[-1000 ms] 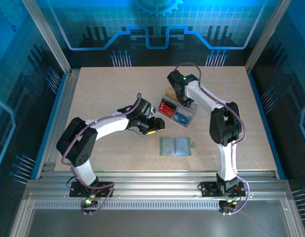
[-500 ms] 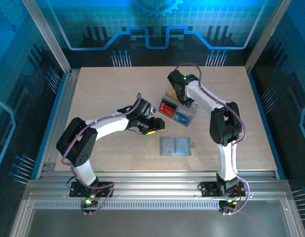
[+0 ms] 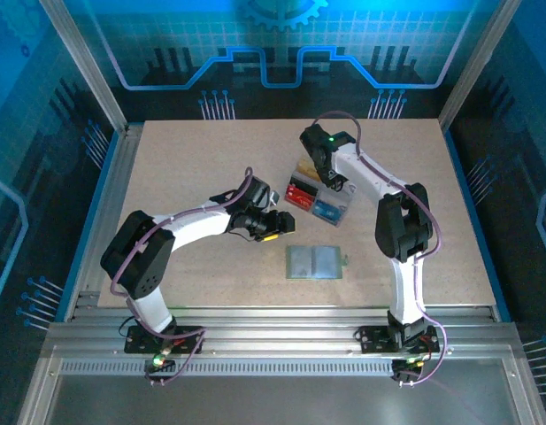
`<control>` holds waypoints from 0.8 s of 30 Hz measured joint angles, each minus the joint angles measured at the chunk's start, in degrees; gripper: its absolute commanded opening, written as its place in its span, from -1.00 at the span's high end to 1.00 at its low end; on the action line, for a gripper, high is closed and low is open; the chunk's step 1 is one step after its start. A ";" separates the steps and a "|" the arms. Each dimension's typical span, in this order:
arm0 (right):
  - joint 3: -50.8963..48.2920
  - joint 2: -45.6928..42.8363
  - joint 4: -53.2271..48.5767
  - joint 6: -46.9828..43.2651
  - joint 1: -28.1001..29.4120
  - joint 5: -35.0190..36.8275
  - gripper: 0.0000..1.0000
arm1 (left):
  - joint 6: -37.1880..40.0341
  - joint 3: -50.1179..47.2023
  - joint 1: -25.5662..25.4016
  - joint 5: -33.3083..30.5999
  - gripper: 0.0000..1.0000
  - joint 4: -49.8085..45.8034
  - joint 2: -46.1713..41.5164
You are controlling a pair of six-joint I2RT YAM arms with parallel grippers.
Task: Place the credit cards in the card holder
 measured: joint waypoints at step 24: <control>4.55 1.77 -1.60 -0.83 -0.28 -1.84 -0.17 | 0.02 0.00 0.70 0.68 -0.34 0.04 -0.04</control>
